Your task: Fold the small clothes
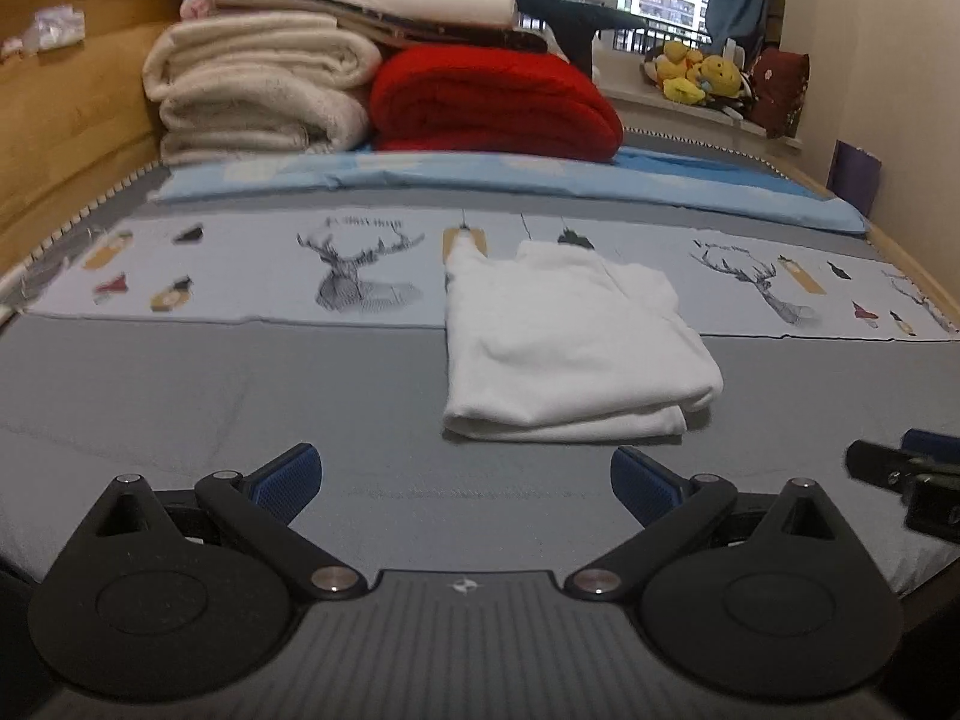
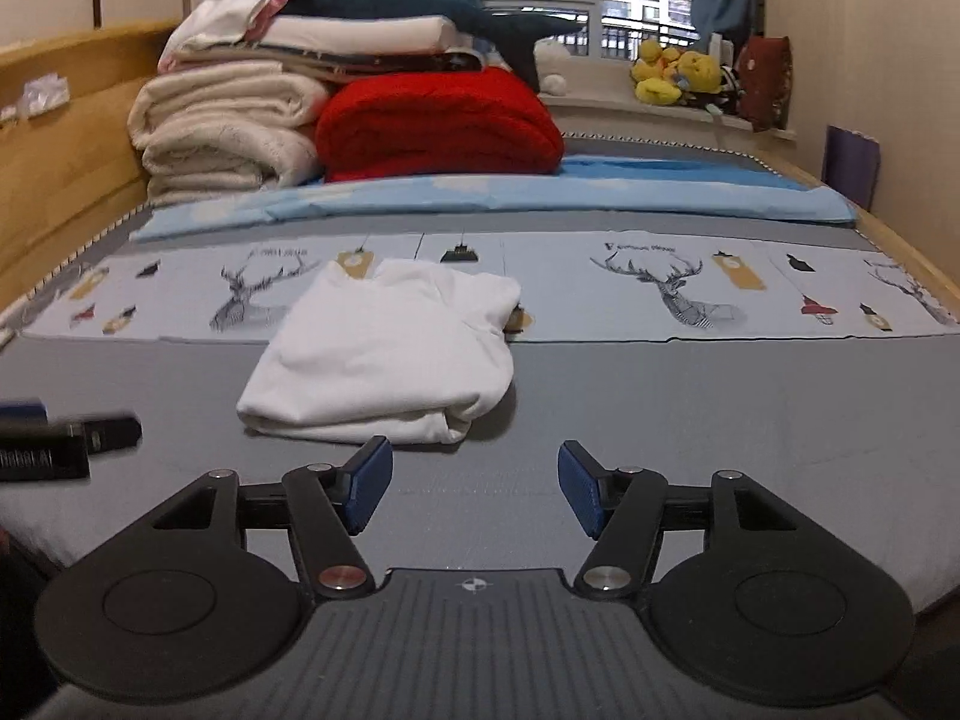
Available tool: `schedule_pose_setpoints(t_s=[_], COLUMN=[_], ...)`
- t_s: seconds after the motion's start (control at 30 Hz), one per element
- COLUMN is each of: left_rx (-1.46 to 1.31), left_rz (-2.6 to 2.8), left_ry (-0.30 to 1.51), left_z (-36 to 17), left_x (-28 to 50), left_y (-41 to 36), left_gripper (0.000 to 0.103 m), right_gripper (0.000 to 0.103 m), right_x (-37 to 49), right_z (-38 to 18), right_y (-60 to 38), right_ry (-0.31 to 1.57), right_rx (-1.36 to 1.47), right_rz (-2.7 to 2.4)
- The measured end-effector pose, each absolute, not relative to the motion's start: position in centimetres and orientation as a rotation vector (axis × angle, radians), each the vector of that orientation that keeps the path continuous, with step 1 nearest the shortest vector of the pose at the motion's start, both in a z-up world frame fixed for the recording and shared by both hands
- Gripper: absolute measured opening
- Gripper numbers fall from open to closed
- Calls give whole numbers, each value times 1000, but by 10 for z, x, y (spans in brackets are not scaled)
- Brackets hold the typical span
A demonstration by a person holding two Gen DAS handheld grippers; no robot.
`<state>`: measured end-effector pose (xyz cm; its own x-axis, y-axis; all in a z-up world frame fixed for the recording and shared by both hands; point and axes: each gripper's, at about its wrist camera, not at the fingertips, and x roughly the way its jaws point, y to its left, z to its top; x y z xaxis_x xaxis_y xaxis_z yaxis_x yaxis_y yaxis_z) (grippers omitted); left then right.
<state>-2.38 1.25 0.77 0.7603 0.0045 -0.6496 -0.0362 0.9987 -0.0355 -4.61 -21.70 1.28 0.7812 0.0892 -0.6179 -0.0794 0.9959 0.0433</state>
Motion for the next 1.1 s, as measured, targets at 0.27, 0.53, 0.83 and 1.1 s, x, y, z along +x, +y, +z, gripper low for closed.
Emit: schedule_pose_setpoints(t_s=[0.27,0.53,0.83,1.1], left_rx=[-46,-50,-48,-42], left_rz=[11,-2,-11,-20], left_ry=[736,741,748,748], left_z=[0,-4,-5,-7], left_x=[-13,-11,-10,-10], left_y=[6,5,5,2], left_gripper=[103,103,103,103], right_gripper=[63,63,64,65], right_x=[-32,-27,-26,-27], right_z=[3,-2,-2,-2], right_y=[-205,-195,-194,-192], right_ry=[696,709,713,715], right_rx=[36,22,21,24], right_rz=[104,132,142,144])
